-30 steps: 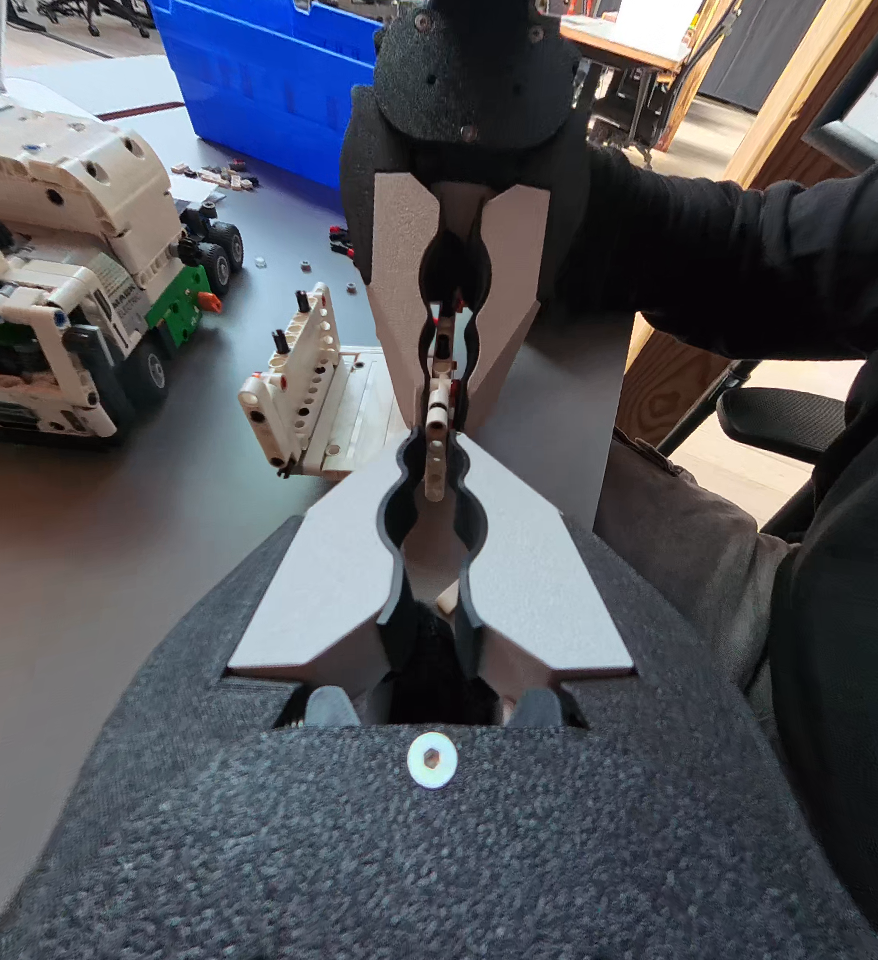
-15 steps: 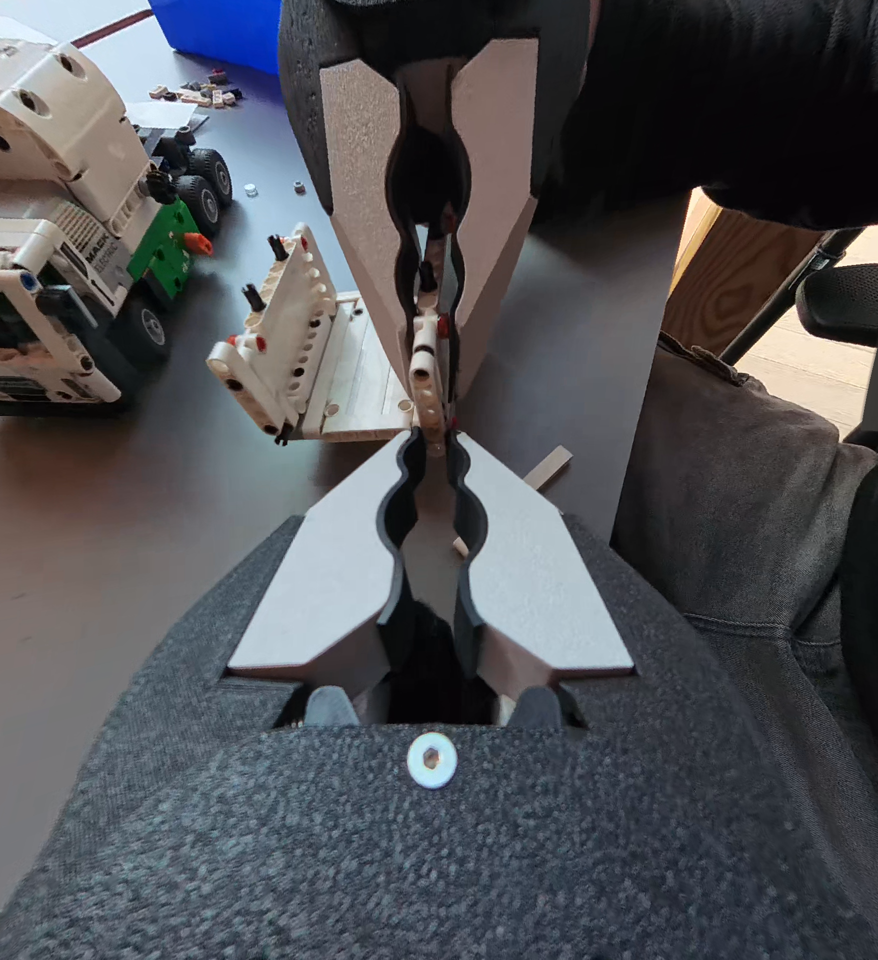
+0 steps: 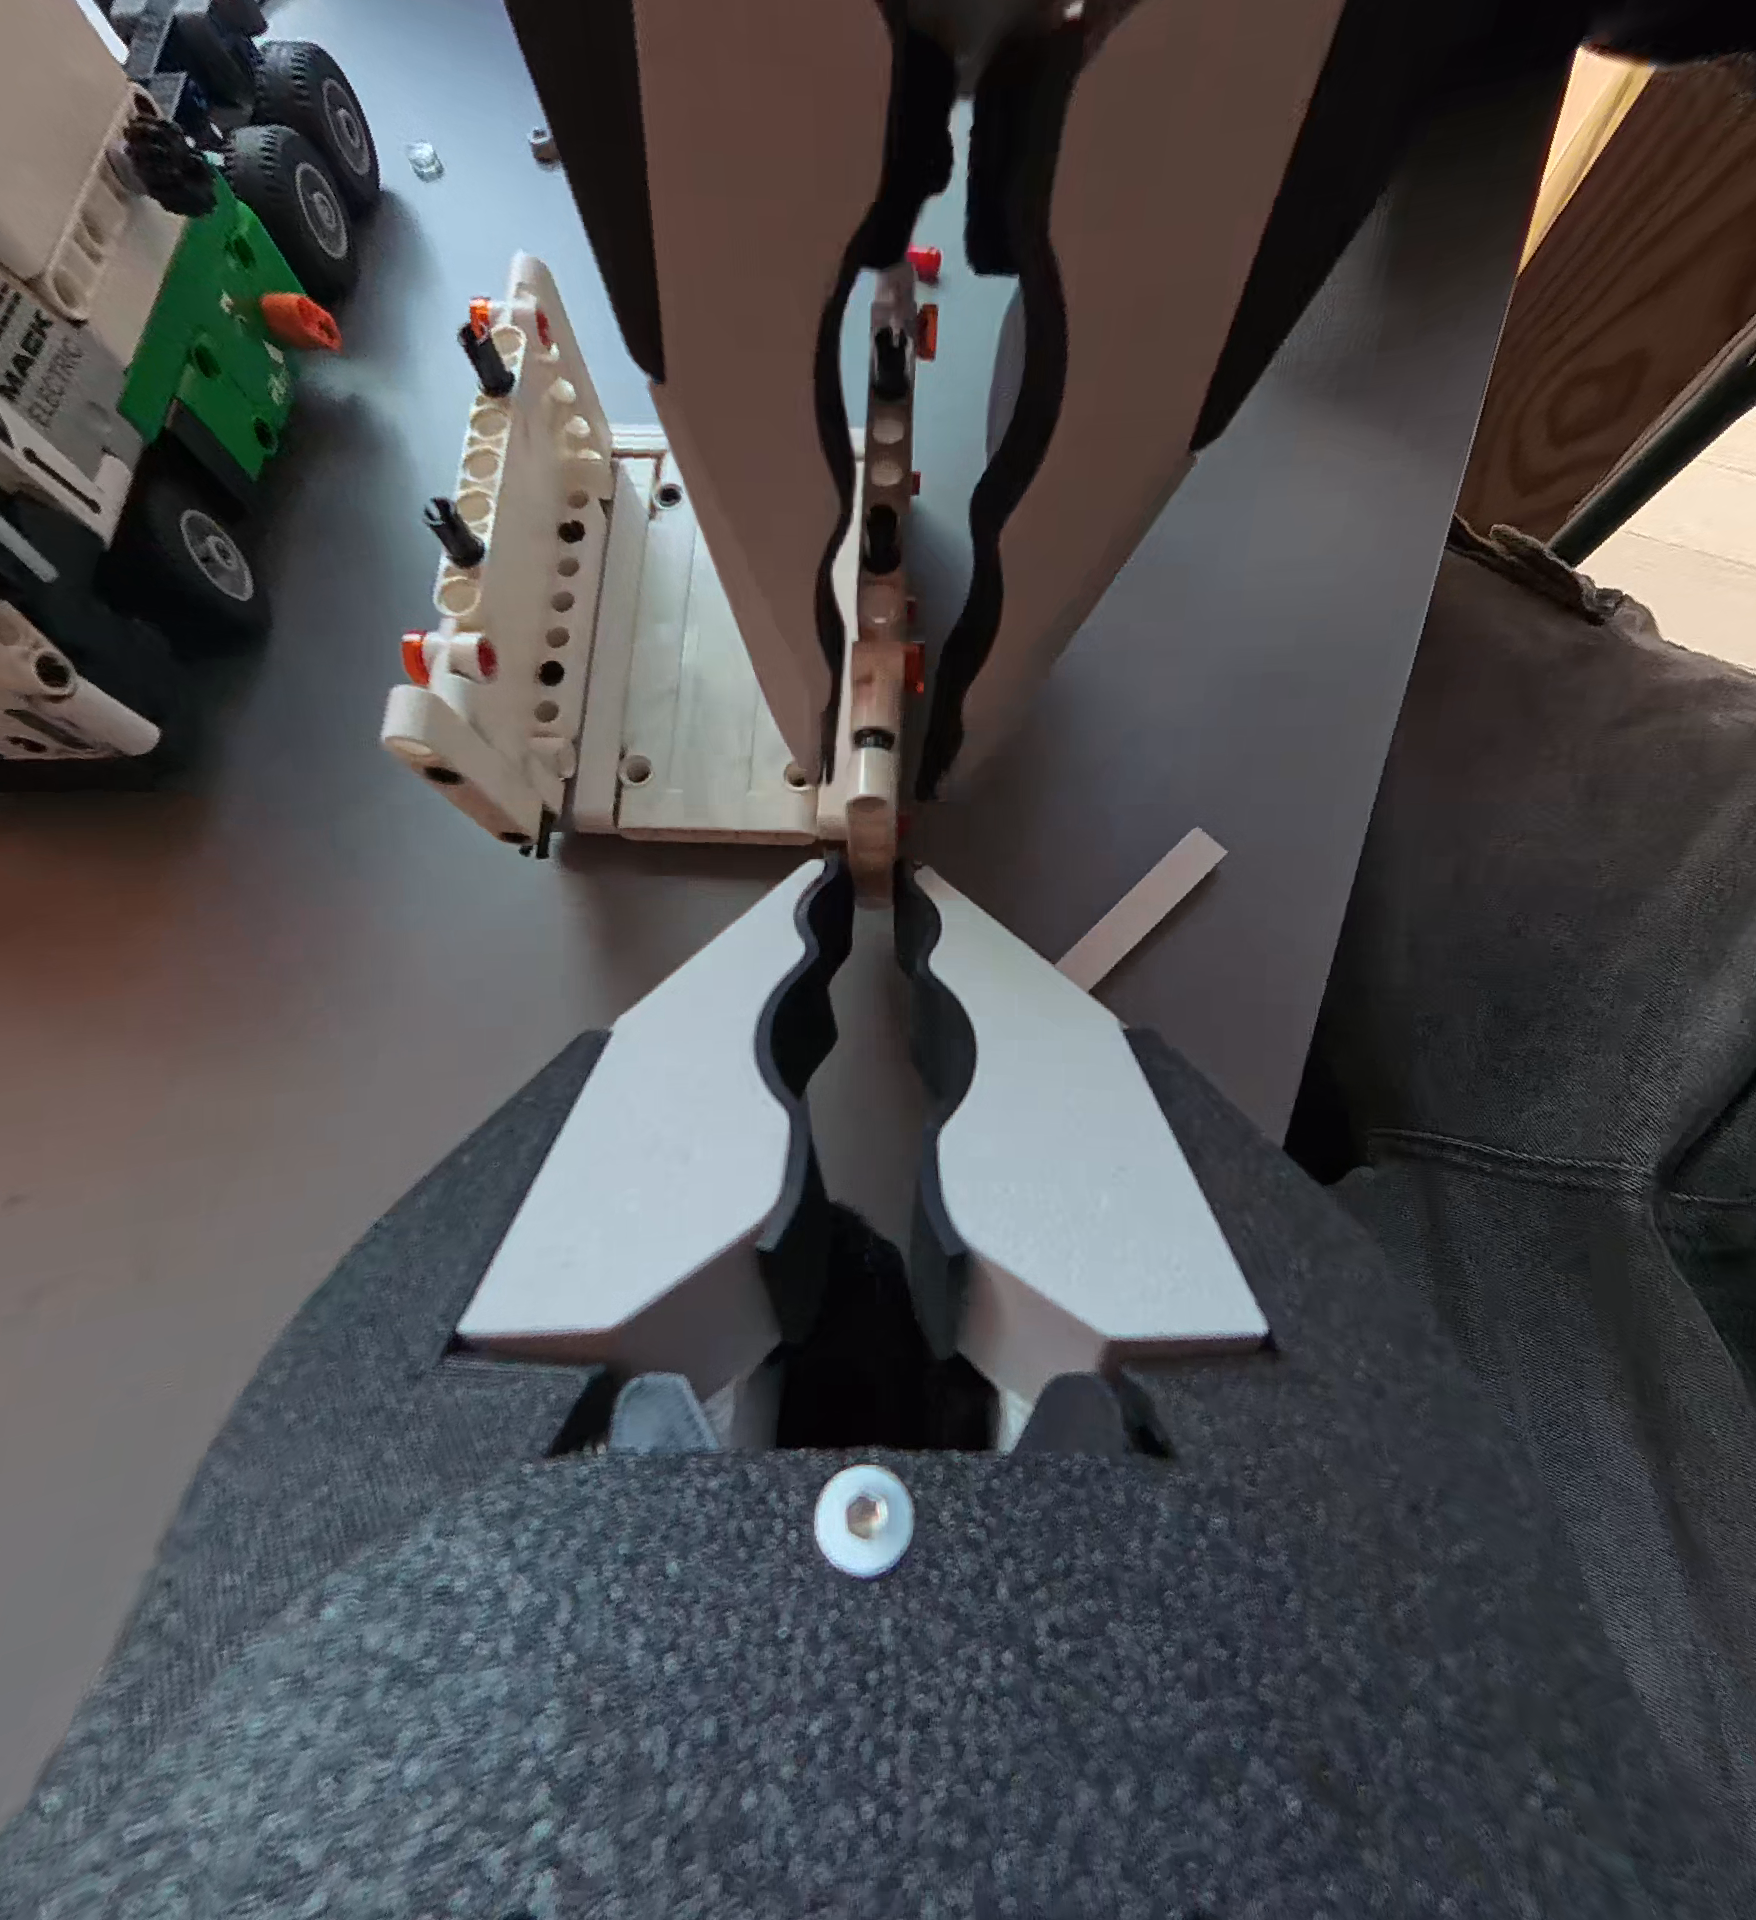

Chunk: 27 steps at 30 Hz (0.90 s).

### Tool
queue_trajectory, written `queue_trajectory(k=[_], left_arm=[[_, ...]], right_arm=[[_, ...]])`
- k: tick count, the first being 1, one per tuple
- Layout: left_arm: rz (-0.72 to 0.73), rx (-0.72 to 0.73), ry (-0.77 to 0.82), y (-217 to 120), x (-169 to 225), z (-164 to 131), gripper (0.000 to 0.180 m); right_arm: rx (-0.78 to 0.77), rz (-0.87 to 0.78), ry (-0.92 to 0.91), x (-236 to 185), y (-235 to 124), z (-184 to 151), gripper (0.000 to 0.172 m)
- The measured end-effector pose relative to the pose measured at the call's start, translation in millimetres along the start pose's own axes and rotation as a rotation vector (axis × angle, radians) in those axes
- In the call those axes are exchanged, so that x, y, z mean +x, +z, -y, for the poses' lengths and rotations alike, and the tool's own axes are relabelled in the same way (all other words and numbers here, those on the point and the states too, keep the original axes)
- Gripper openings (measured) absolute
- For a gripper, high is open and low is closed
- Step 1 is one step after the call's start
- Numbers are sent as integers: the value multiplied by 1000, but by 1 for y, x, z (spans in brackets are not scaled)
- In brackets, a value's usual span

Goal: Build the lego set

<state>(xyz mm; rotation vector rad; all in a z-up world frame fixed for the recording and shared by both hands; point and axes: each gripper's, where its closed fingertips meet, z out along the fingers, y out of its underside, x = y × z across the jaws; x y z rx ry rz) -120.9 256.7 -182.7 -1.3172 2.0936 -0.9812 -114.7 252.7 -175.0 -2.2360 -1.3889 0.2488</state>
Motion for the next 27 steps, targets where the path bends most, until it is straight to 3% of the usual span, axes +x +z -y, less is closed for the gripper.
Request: queue_trajectory(k=[6, 10, 17, 24, 27], left_arm=[[-11, -24, 3, 3, -1, -3, 7], [-9, -40, 19, 5, 0, -4, 7], [-27, 0, -12, 2, -1, 2, 7], [54, 419, -88, -51, -22, 50, 10], [161, 454, -99, -64, -35, 52, 31]], right_arm=[[-242, -15, -109, 5, 0, -3, 9], [-252, 50, -69, 3, 3, 0, 8], [-19, 104, 9, 4, 2, 12, 8], [407, 155, 258, 26, -45, 48, 8], [569, 152, 341, 36, -55, 61, 8]])
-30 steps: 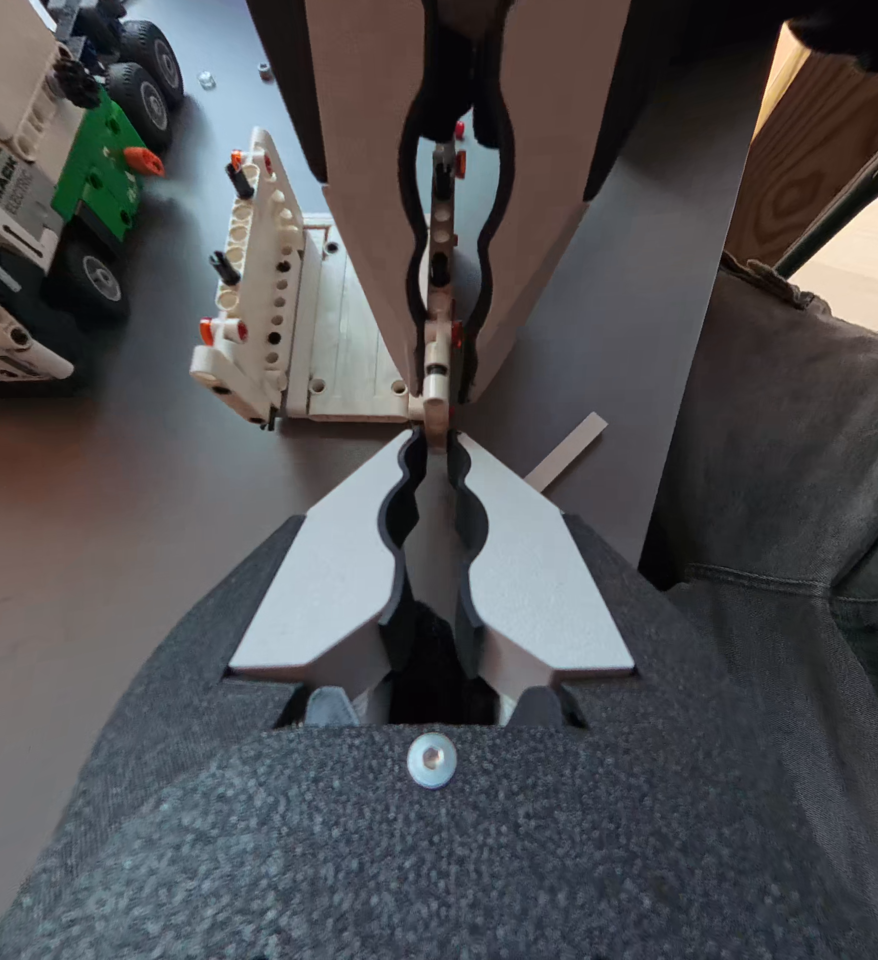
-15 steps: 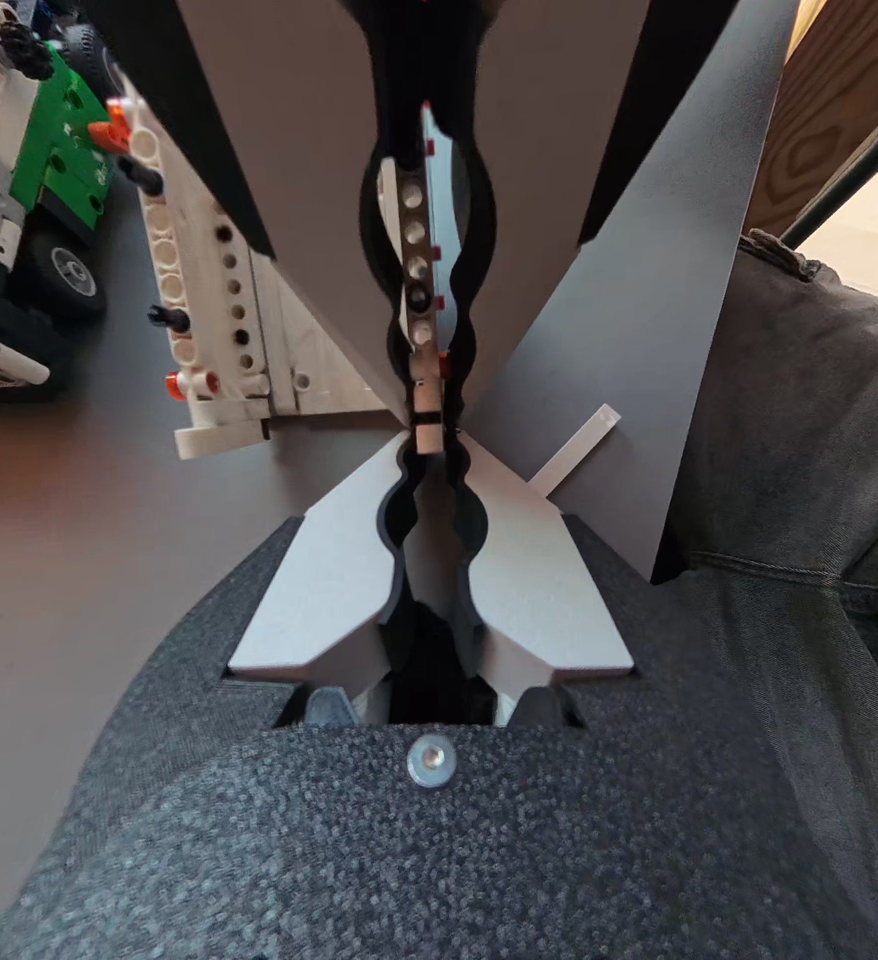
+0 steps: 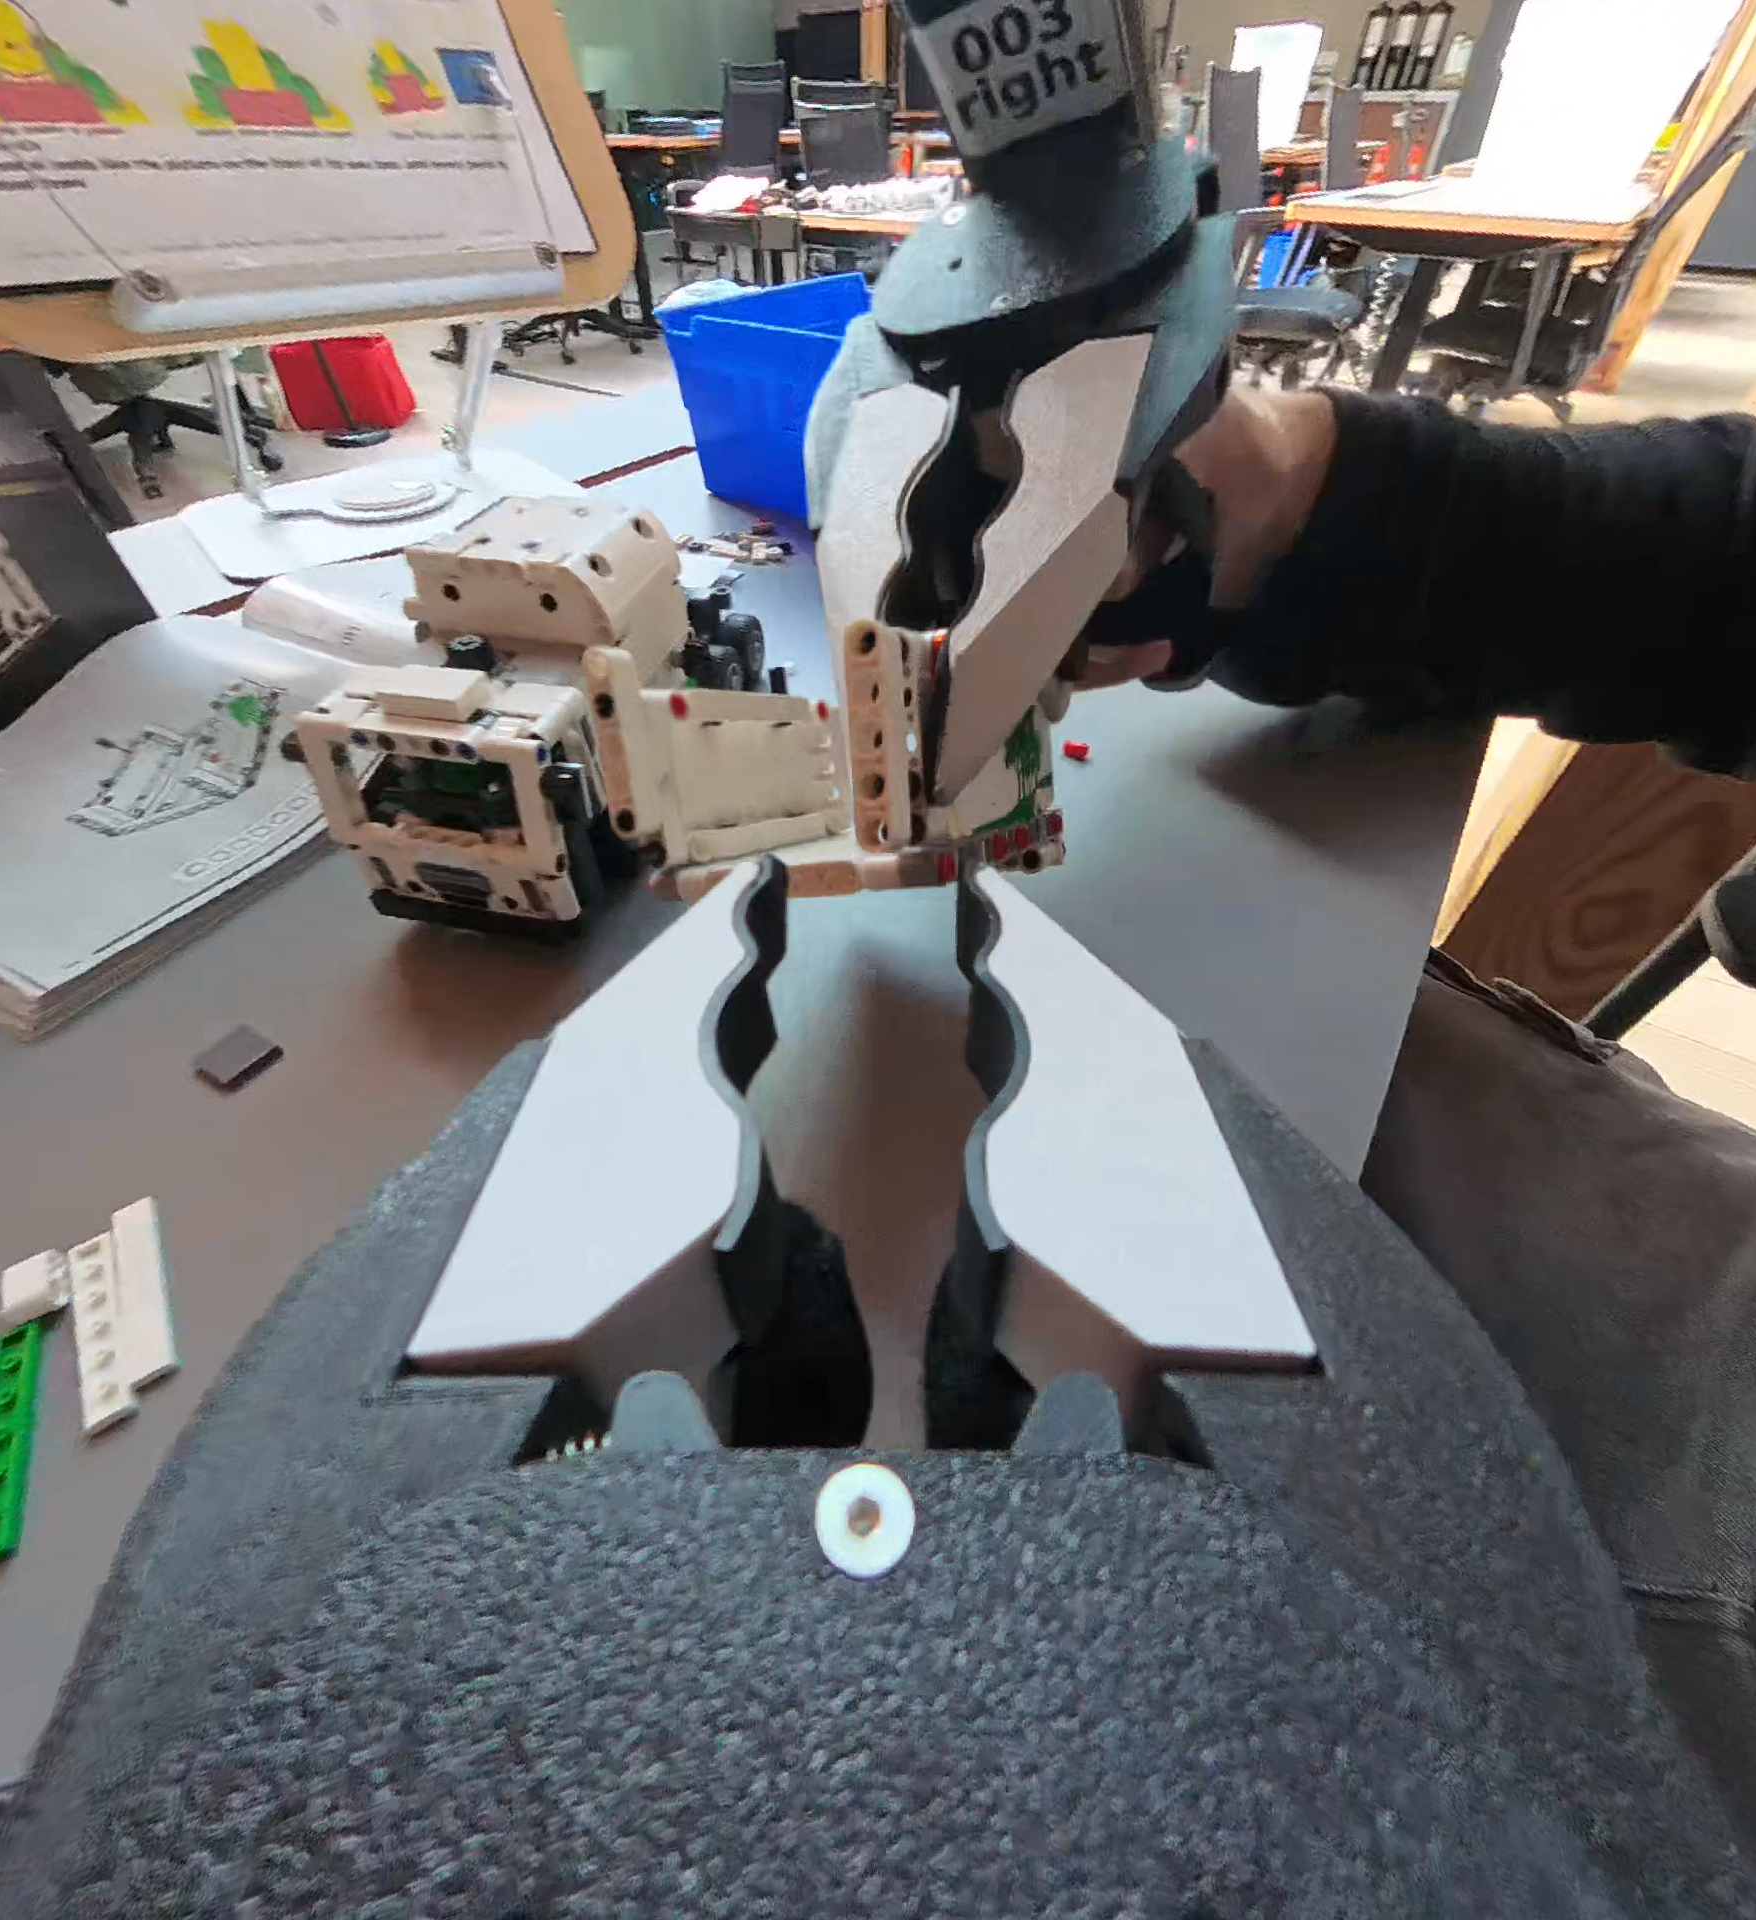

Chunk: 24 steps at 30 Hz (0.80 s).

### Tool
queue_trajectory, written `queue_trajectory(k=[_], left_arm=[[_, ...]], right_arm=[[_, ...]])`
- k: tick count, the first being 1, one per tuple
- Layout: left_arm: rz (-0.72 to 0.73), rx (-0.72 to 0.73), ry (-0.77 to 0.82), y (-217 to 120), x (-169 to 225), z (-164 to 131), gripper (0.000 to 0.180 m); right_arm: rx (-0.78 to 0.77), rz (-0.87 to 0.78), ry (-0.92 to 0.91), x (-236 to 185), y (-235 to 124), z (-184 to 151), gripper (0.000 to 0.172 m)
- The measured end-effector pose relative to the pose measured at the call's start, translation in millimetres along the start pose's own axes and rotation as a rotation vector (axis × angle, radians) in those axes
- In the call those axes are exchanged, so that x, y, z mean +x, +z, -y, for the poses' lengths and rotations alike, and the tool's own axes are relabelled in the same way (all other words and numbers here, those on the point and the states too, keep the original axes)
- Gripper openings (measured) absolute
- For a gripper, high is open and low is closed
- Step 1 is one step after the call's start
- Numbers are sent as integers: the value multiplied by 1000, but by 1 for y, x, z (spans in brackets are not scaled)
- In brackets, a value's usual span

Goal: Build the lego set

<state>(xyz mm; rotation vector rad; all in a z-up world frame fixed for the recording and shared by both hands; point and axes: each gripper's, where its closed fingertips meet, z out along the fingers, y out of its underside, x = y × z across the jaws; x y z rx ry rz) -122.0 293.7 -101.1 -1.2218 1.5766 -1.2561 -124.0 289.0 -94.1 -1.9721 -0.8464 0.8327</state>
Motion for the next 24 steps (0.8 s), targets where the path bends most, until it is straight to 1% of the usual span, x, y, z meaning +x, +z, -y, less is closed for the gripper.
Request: queue_trajectory(k=[2, 3, 4, 7, 8, 9, 11, 12, 14, 16, 18, 22, 24], left_arm=[[14, 7, -63, -3, -4, 0, 56], [3, 6, -106, -2, -3, -2, 62], [-3, 4, -140, -1, -3, -4, 73], [39, -25, -175, 9, -12, -12, 127], [45, -31, -186, 12, -15, -12, 138], [41, -8, -195, 14, -16, -8, 137], [-16, 38, -238, 17, -11, 0, 138], [-42, 43, -266, 19, -9, 1, 136], [-74, 64, -289, 21, -6, 4, 122], [-74, 114, -283, 18, -7, 11, 99], [-76, 164, -301, 15, -9, 17, 88], [-117, 243, -349, 13, -11, 26, 85], [-117, 283, -353, 12, -13, 31, 93]], right_arm=[[107, -23, 37, 6, -1, 11, 8], [163, -15, 64, 7, -2, 17, 8], [210, -12, 90, 9, -3, 22, 9], [334, 54, 128, 1, -7, 36, 8], [362, 77, 139, -2, -8, 39, 8], [385, 99, 148, -5, -8, 42, 8], [419, 97, 149, -5, -7, 44, 8], [425, 93, 144, -5, -6, 44, 8], [450, 82, 141, -5, -6, 46, 8], [480, 104, 149, -8, -8, 48, 8], [515, 119, 160, -10, -10, 50, 8], [575, 120, 163, -11, -13, 55, 9], [598, 103, 152, -11, -14, 56, 8]])
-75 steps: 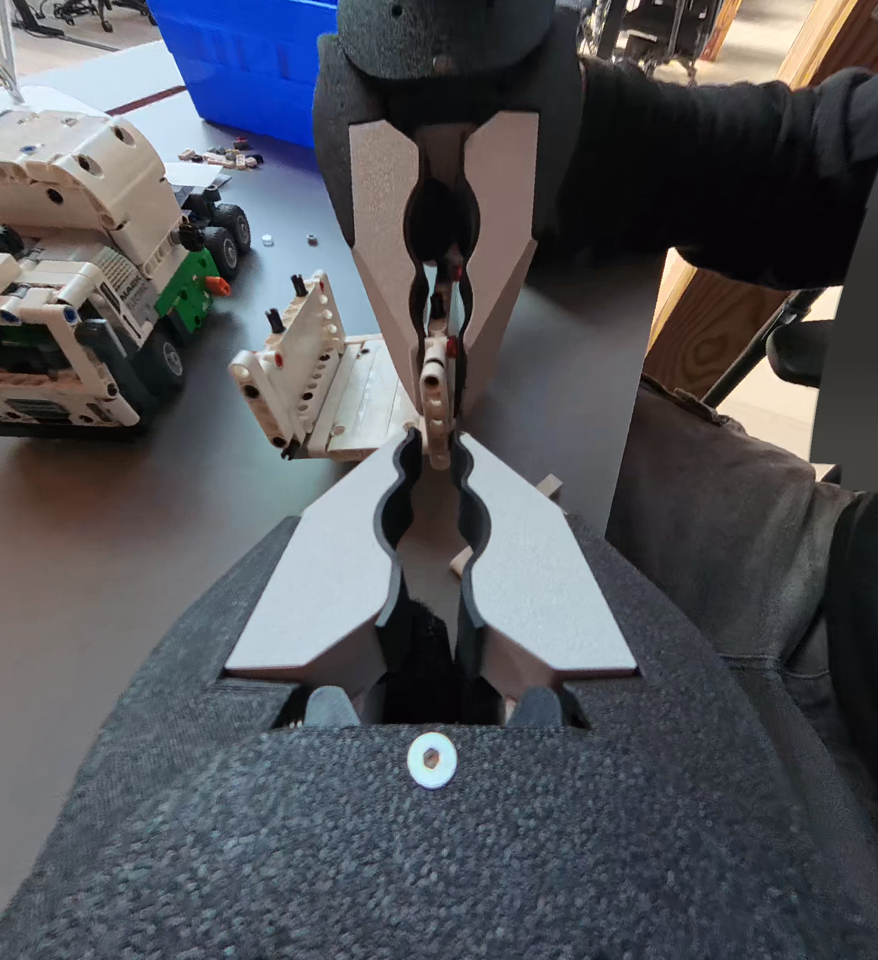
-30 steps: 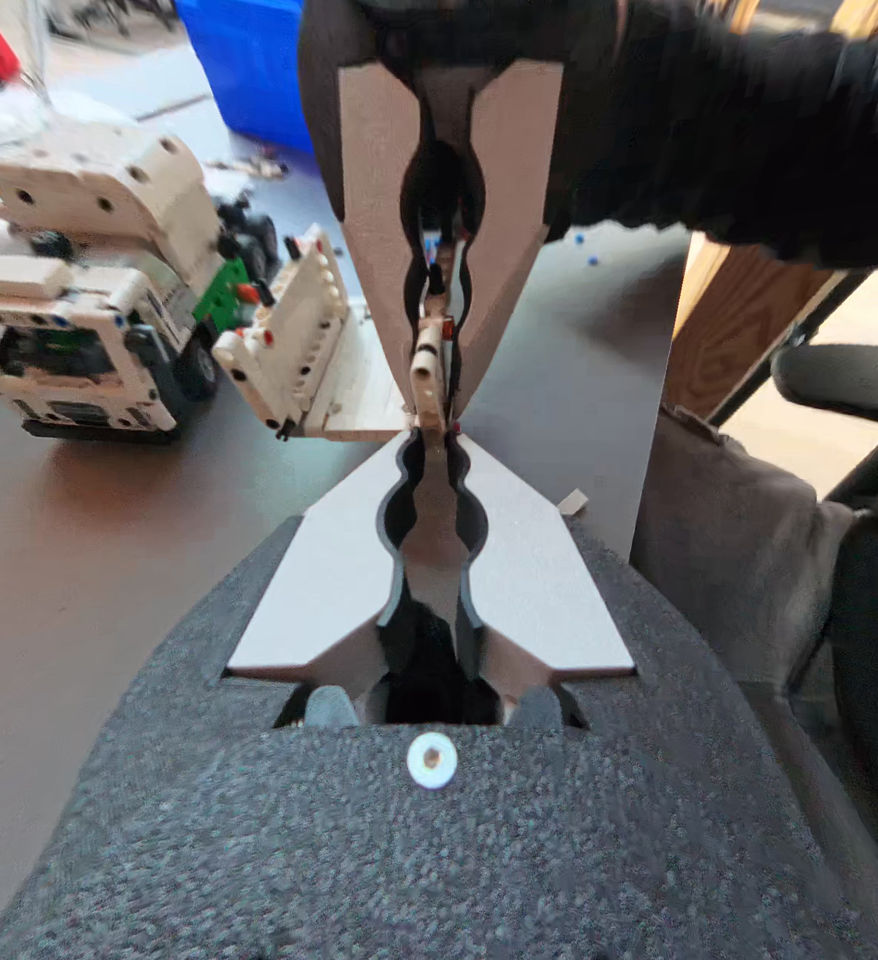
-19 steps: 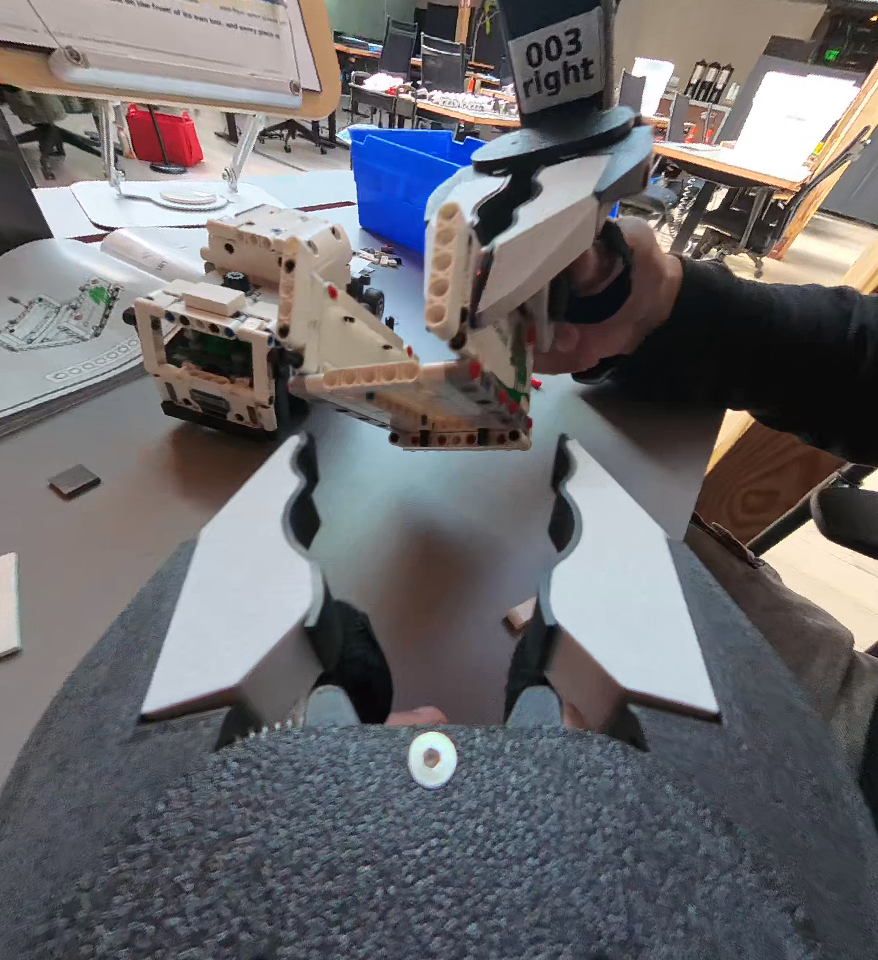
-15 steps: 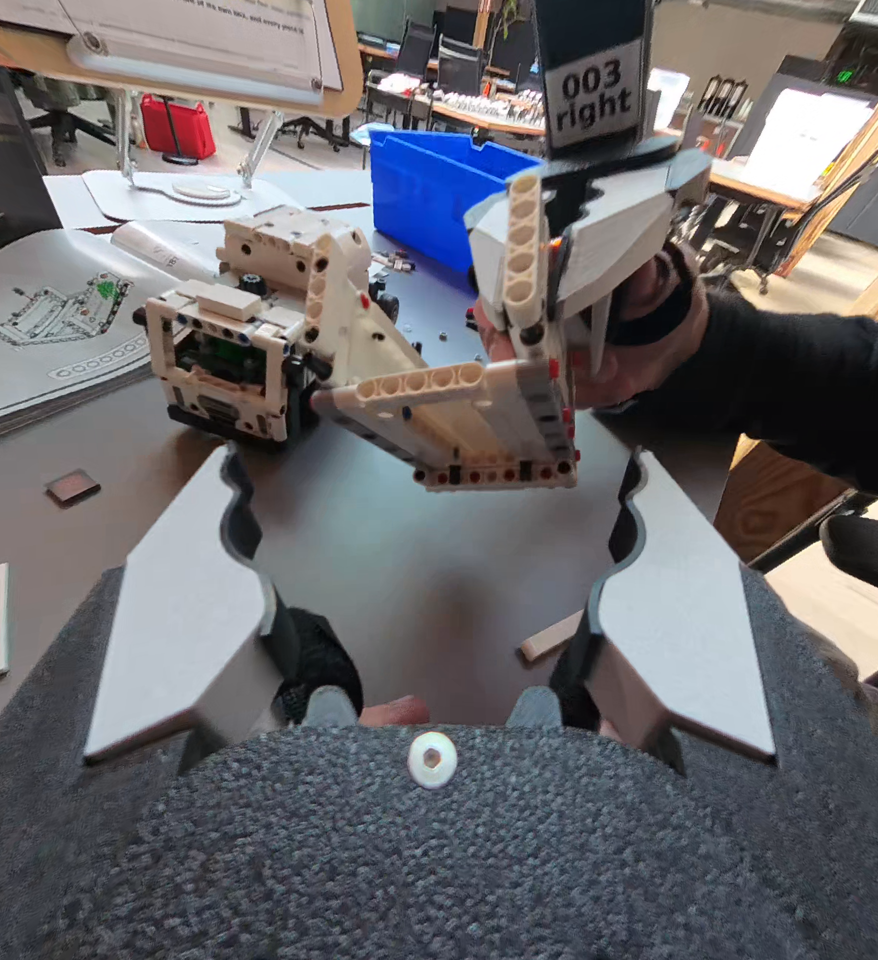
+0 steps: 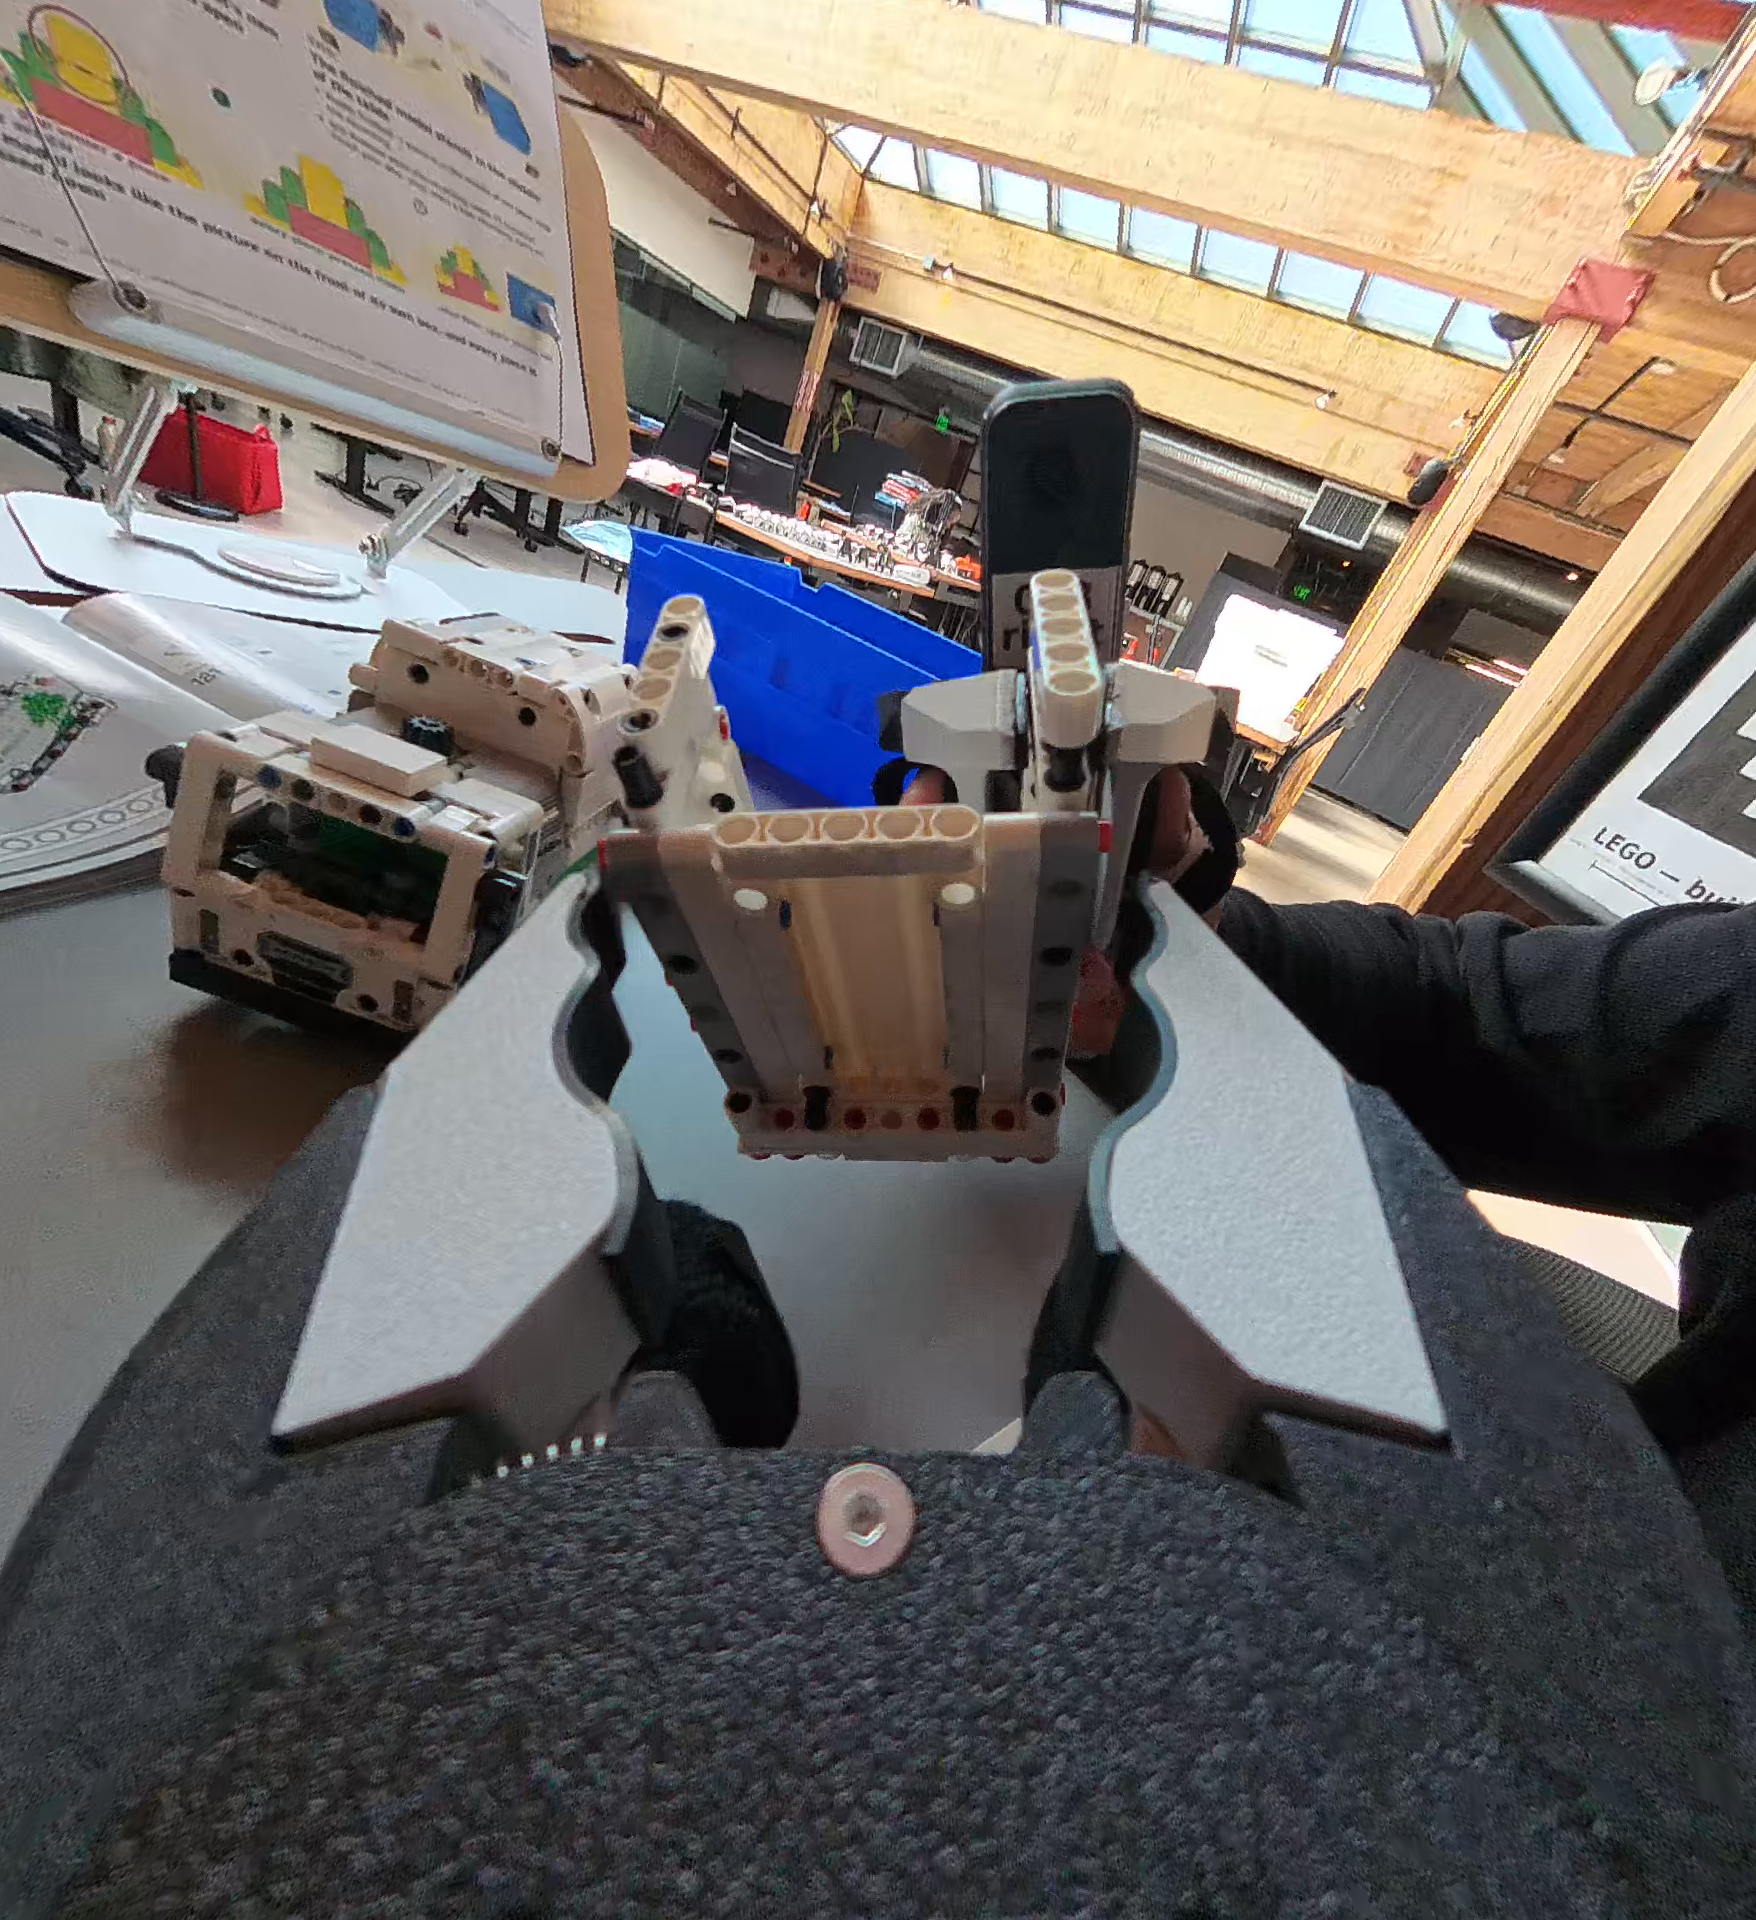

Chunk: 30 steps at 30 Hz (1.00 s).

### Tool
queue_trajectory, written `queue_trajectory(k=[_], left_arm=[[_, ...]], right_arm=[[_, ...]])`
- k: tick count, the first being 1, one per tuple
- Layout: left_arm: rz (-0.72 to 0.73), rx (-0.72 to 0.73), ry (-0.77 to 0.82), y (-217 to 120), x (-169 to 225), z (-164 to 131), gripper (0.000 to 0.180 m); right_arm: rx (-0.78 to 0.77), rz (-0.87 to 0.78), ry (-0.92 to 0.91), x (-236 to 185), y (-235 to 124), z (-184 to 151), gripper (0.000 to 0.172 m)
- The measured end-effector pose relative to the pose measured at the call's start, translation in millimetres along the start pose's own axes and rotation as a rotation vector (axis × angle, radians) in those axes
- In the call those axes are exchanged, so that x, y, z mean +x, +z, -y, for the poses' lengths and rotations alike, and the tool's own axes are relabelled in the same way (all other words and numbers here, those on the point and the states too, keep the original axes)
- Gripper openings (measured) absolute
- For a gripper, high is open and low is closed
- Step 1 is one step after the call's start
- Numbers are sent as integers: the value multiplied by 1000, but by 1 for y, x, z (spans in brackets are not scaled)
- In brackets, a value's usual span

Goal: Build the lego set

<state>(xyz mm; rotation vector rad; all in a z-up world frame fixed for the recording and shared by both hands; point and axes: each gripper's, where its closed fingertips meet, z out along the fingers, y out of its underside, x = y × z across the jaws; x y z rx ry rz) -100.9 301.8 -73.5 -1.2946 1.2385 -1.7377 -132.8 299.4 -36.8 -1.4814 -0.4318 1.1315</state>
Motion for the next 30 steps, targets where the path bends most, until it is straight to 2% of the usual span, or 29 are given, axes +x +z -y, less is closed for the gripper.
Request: queue_trajectory(k=[2, 3, 5, 10, 13, 15, 20, 24, 25, 30], left_arm=[[17, -29, -4, 4, -3, -4, 109], [23, -38, -4, 6, -3, -5, 107], [5, -21, -8, 8, 0, -4, 88], [-8, -4, -12, 5, -1, 0, 88], [30, -90, 35, -5, -13, -4, 87], [64, -148, 93, -11, -20, -7, 84], [102, -307, 261, -12, -25, -33, 85], [91, -354, 298, -10, -23, -40, 85], [93, -370, 307, -10, -24, -43, 85], [105, -427, 383, -9, -26, -52, 85]], right_arm=[[8, -9, -9, 0, 1, -1, 9], [12, -13, -10, -1, 2, -1, 8], [39, -15, -16, -2, 4, 1, 8], [78, 9, 2, -3, 2, 3, 8], [-29, -29, 16, 8, -1, -12, 12], [-77, -59, -50, 12, -3, -16, 19], [-306, -242, -479, 23, -12, -27, 23], [-409, -274, -646, 17, -18, -35, 15], [-444, -266, -656, 16, -19, -39, 10], [-521, -200, -585, 14, -20, -49, 9]])
